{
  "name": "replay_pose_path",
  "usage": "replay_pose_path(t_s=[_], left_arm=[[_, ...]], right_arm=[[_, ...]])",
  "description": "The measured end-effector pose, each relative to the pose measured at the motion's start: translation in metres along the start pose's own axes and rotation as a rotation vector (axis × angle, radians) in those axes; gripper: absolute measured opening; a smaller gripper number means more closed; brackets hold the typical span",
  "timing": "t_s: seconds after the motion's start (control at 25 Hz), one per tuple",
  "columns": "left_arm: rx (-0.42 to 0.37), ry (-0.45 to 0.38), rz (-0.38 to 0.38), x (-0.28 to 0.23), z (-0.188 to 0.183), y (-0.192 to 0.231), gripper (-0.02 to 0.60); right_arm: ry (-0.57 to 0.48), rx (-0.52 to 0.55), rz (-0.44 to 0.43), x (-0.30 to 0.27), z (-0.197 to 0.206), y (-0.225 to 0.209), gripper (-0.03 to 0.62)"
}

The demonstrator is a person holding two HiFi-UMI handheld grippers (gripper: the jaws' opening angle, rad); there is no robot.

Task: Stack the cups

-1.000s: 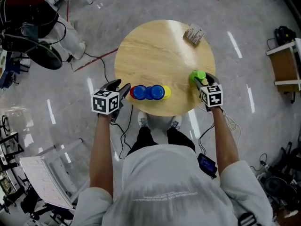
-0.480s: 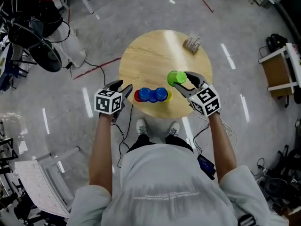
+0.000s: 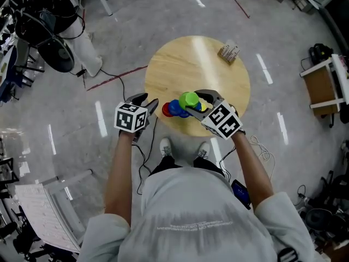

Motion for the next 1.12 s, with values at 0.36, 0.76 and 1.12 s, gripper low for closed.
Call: replay_pose_path(t_s=[0.36,0.76,1.12], left_arm=[[0.033,0.010,0.002,0.006,0.014,0.010,0.216],[0.044,0.007,0.009,0.003,0.015,0.014,0.216],[0.051,0.002,0.012,0.006,0.012,0.015,0.216]], right_arm=[[0.068,0.023,0.008,-0.018,0.009,0.010,0.259],[0.102,0.070,0.003,-0.026,0.013,0.012,0.259],[0.078,0.044,0.001,-0.026,0.015,0.010,0.262]])
Point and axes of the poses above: the fingertips, and each gripper's own axes: x backward along the fingers, y to its left, z out of its underside, the point moved 1 cm from there along x, backward along the fingers, and after that the axes turned 2 degrees about -x, right-handed, at the moved point
